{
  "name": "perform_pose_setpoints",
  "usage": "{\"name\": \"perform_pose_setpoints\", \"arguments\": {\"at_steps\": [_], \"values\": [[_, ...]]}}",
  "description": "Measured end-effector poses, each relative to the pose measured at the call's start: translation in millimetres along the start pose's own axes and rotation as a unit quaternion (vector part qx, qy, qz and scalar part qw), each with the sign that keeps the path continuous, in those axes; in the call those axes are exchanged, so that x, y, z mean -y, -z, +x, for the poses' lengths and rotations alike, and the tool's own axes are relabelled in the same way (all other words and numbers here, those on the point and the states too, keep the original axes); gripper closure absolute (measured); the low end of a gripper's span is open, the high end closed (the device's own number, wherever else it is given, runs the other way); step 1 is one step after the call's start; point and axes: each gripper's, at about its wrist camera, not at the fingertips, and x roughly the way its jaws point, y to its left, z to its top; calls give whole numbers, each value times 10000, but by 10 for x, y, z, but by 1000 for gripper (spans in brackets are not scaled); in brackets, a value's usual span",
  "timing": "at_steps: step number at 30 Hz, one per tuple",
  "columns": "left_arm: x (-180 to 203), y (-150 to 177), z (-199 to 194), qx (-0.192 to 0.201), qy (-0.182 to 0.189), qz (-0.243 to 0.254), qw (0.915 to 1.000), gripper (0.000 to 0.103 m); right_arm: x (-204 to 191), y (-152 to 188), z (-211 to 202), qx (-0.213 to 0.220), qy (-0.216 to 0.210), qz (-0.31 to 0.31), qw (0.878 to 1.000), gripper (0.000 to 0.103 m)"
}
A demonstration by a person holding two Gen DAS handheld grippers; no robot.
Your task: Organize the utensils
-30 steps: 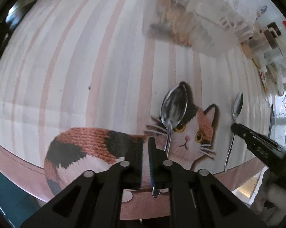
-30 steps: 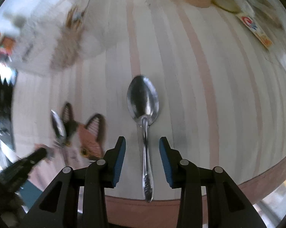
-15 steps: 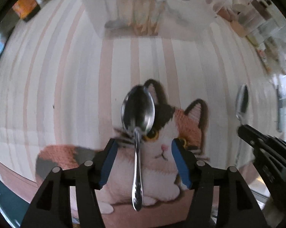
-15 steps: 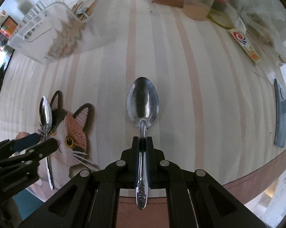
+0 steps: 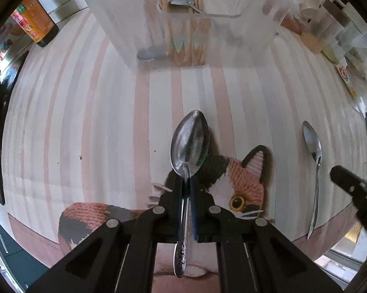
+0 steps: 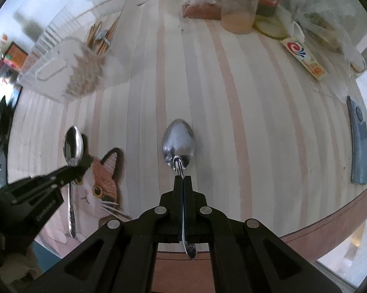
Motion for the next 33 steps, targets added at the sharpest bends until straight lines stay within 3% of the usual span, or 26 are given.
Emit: {"name": "perform_pose_setpoints", "arguments": {"at_steps": [5, 9, 11, 12, 13, 16, 18, 19, 20, 21, 22, 30, 33], "values": [[-210, 67, -196, 152, 58, -150, 9998, 101, 203, -107, -116, 114, -300, 329, 9989, 103], [-432, 149, -228, 124, 324, -469, 9983, 98, 355, -202, -61, -101, -669, 546, 9962, 100], [-525, 174, -141, -73, 420, -641, 9970, 86, 320, -203, -1, -156, -613, 527, 9966, 85], [-570, 200, -97, -161, 496, -712, 9961, 82, 282, -204, 40, -152, -610, 478, 9969, 69], [-598, 227, -54, -213, 591, -762, 9951, 74, 247, -213, 83, -180, -632, 396, 9971, 63], [-631, 297, -45, -134, 892, -796, 9927, 50, 86, -205, 228, -323, -465, 132, 9983, 63], [-618, 330, -55, -102, 922, -753, 9928, 46, 23, -179, 314, -404, -361, 22, 9985, 63], [-599, 338, -57, -104, 873, -711, 9936, 45, -28, -166, 315, -291, -236, -53, 9993, 68], [-565, 301, -56, -104, 823, -667, 9943, 45, -68, -165, 330, -275, -135, -112, 9995, 72], [-527, 288, -60, -95, 766, -613, 9951, 45, -122, -163, 339, -203, 48, -205, 9996, 87], [-500, 276, -59, -87, 690, -545, 9961, 45, -161, -165, 361, -159, 202, -262, 9993, 95], [-348, -94, 31, 34, 300, -604, 9977, 46, -215, -175, 427, -80, 199, -215, 9995, 97], [-281, -190, 36, 143, -75, -438, 9989, 67, -226, -171, 442, -60, 174, -155, 9997, 97]]}}
